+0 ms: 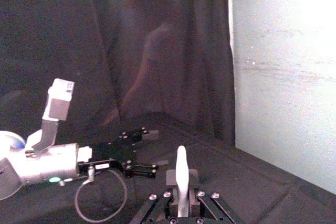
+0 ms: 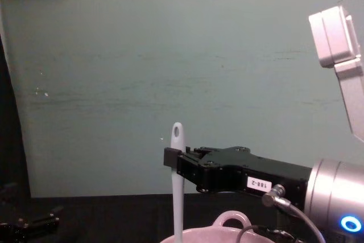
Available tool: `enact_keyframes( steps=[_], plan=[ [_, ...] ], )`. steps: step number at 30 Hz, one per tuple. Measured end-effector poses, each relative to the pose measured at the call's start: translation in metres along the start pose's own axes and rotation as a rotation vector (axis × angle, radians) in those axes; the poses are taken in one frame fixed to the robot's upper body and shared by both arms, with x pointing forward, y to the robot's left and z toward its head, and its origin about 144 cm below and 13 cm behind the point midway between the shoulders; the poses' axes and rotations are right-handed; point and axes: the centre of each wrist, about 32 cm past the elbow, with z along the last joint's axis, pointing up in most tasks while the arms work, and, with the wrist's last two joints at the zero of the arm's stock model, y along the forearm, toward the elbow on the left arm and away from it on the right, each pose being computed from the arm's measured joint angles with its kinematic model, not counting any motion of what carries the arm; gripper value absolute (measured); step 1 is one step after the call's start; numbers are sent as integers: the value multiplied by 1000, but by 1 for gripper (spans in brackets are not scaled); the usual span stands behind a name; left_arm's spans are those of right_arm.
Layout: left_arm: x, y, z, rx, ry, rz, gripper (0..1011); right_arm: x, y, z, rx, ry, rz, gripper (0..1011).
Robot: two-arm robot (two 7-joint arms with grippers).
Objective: Use the one hand to pick up the spoon and stir the clear water in the bowl.
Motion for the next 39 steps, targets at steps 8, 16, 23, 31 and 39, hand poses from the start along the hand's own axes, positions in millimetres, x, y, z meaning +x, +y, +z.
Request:
enact_keyframes(
  steps=[8, 16, 23, 31, 39],
  plan=[
    [0, 0, 0, 0, 0, 0, 1005, 17, 2, -2, 6, -5, -57, 114],
    [0, 0, 0, 0, 0, 0, 1005, 33, -14, -1, 11, -8, -166, 113],
    [0, 0, 0, 0, 0, 0, 1005, 35, -31, 5, 10, -30, -197, 114],
    [0, 0, 0, 0, 0, 0, 1005, 16, -33, 9, -18, -90, -150, 114],
    [0, 0, 0, 0, 0, 0, 1005, -13, -16, 4, -28, -87, -42, 113]
  ],
)
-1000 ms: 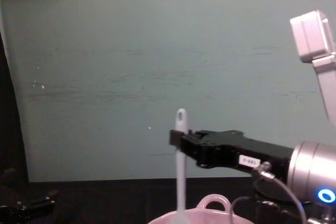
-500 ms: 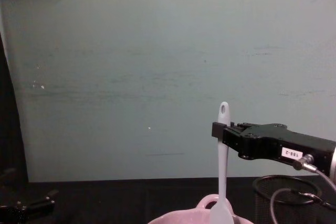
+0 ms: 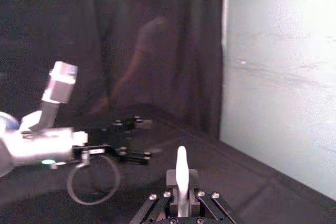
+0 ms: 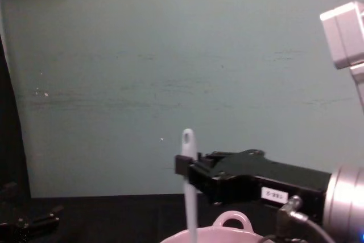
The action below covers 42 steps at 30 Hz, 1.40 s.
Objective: Use the one hand to pick up the spoon and stir the clear water in the bowl.
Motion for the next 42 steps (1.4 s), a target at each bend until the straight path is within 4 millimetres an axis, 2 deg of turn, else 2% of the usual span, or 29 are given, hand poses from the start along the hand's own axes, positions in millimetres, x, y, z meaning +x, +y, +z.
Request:
enact_keyframes(
  steps=[10, 22, 30, 42],
  plan=[
    [0, 0, 0, 0, 0, 0, 1005, -7, 7, 7, 37, 13, 27, 113],
    [0, 0, 0, 0, 0, 0, 1005, 8, 1, 33, 114, 4, -7, 114],
    [0, 0, 0, 0, 0, 0, 1005, 27, -19, 69, 146, -9, -78, 114],
    [0, 0, 0, 0, 0, 0, 1005, 54, -46, 89, 116, -9, -192, 114]
  ],
)
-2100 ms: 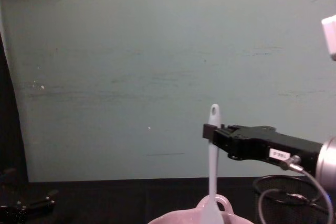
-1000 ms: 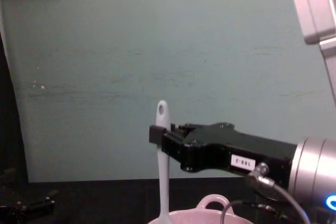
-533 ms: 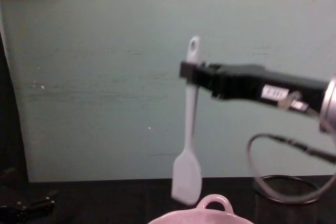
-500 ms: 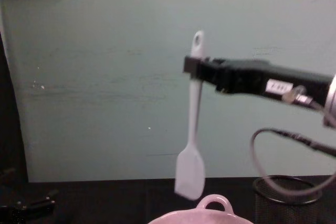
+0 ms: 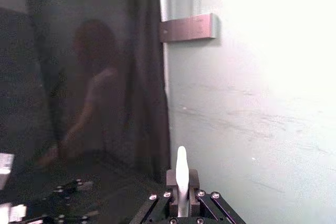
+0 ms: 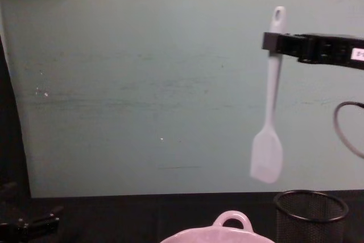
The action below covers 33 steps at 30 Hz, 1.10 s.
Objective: Use the one hand to pick up the spoon and stir the clear water in the bowl.
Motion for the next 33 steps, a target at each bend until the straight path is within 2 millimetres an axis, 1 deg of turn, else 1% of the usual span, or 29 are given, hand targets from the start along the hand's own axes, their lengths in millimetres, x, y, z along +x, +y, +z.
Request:
enact_keyframes(
  steps=[6, 14, 24, 30, 33],
  plan=[
    [0, 0, 0, 0, 0, 0, 1005, 14, -9, 3, -28, -20, -58, 113],
    [0, 0, 0, 0, 0, 0, 1005, 24, -17, -5, -63, -36, -107, 114],
    [0, 0, 0, 0, 0, 0, 1005, 28, -19, -26, -122, -3, -116, 114],
    [0, 0, 0, 0, 0, 0, 1005, 35, -20, -44, -165, 79, -110, 114],
    [0, 0, 0, 0, 0, 0, 1005, 38, -21, -49, -179, 112, -110, 113]
  ],
)
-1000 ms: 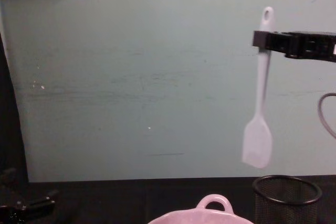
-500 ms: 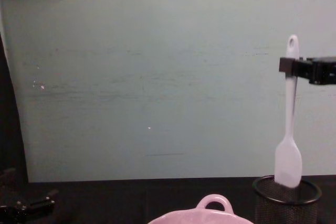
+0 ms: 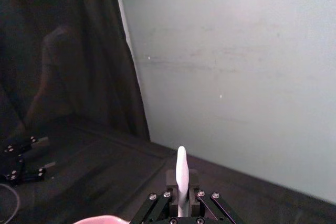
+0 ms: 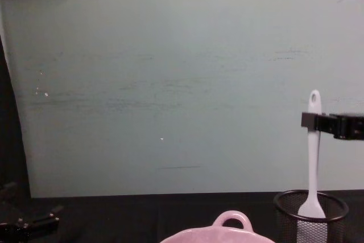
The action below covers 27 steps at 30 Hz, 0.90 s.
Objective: Use the one hand to pick up the spoon and stir the clear water in the bowl.
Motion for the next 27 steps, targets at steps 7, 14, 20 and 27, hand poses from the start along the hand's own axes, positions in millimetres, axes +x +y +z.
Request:
enact_keyframes(
  steps=[7, 14, 20, 27],
  plan=[
    [0, 0, 0, 0, 0, 0, 1005, 12, -1, -13, -14, 103, 25, 113],
    [0, 0, 0, 0, 0, 0, 1005, 22, -2, -22, -6, 186, 42, 114],
    [0, 0, 0, 0, 0, 0, 1005, 27, -3, -28, 11, 241, 53, 113],
    [0, 0, 0, 0, 0, 0, 1005, 31, -4, -33, 17, 269, 50, 114]
  ],
)
